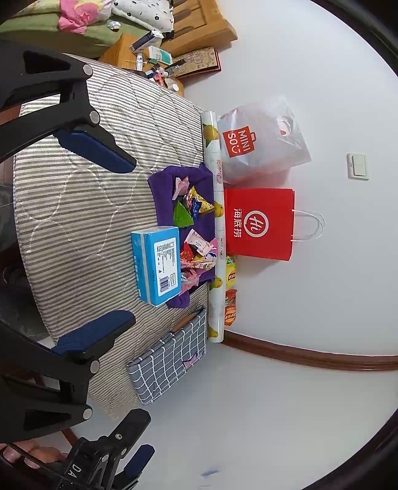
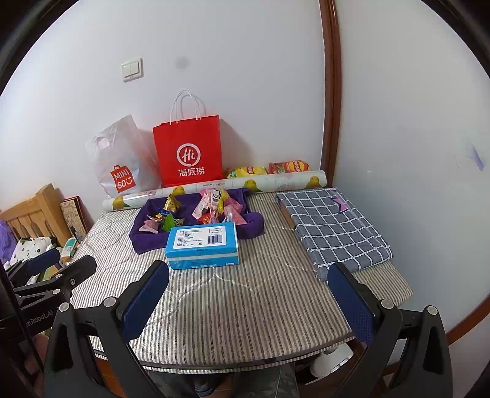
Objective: Organize snacks
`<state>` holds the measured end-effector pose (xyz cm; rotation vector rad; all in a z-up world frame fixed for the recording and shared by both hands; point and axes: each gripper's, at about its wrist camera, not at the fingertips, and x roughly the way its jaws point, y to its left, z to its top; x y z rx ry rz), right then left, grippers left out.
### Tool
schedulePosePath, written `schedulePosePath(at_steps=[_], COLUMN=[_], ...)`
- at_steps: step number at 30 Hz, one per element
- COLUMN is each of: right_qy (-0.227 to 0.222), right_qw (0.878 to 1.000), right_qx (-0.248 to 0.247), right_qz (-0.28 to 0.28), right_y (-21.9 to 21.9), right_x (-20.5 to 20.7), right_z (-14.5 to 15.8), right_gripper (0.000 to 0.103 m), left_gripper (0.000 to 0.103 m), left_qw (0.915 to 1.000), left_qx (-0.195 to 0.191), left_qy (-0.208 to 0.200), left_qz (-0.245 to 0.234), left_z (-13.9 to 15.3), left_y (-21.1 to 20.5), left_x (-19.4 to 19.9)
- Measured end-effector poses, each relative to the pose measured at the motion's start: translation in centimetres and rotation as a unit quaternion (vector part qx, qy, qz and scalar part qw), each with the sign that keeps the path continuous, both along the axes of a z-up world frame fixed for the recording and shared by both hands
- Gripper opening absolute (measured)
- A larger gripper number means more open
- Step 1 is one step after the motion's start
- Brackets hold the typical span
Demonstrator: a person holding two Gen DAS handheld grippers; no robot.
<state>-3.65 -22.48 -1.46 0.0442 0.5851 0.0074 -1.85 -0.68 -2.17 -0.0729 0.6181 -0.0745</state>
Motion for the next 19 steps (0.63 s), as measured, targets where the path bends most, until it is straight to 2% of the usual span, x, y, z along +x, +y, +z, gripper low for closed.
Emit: schedulePosePath(at_steps=[19], right_qy=[-0.003], right_qw=[1.000], right_qx=[-0.002], right_qz=[0.004], right_y=[0.23], right_x=[-0.21], right_z=[0.40], right_gripper=[0.102], left_gripper=[0.091], left_qw=[1.0000], left_qx=[-0.007], left_qy=[-0.001], left_qz=[0.000], left_z=[0.37], left_y=[0.20], left_x=[0.08])
